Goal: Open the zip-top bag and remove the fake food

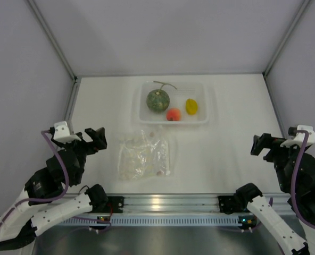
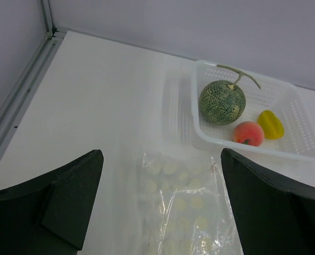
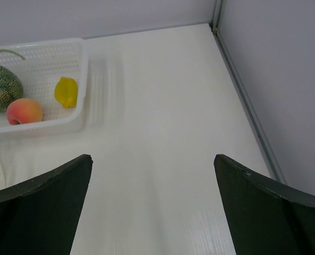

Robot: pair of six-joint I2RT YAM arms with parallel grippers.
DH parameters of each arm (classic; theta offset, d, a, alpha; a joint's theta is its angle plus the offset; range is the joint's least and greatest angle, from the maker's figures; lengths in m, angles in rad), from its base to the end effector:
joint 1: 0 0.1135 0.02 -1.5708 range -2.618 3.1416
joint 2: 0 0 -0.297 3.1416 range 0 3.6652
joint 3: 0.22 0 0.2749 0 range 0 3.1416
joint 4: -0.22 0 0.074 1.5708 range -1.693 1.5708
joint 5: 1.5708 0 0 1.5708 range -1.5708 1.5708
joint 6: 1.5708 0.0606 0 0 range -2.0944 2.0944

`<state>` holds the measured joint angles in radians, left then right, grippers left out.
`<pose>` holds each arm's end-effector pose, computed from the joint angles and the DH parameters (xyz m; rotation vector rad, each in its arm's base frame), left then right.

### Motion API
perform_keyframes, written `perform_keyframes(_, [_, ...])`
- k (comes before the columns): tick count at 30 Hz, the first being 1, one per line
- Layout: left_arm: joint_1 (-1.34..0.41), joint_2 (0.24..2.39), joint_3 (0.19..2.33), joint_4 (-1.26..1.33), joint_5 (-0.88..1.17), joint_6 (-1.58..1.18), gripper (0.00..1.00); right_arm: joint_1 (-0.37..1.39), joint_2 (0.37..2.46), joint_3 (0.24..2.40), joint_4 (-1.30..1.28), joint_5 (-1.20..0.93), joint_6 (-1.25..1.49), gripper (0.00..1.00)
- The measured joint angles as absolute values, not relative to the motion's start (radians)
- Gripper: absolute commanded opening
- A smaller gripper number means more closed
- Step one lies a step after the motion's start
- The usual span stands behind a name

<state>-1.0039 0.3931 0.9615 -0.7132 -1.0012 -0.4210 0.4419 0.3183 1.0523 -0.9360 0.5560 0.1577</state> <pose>0.0672 -0.0106 0.4068 -0.2478 1.6349 -0.2261 0.0316 -0.0204 0.4055 0.1509 1.7358 -0.0538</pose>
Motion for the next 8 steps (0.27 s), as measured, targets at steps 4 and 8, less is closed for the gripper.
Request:
perform_keyframes(4, [-1.004, 0.43, 0.962, -0.728, -1.012, -0.42, 0.98, 0.442, 0.318, 1.052, -0.936, 0.555, 0.158, 1.0])
perform_keyframes(8, [-1.004, 0.434, 0.962, -0.73, -1.017, -0.42, 0.98, 0.442, 0.318, 1.052, -0.936, 0.555, 0.158, 1.0])
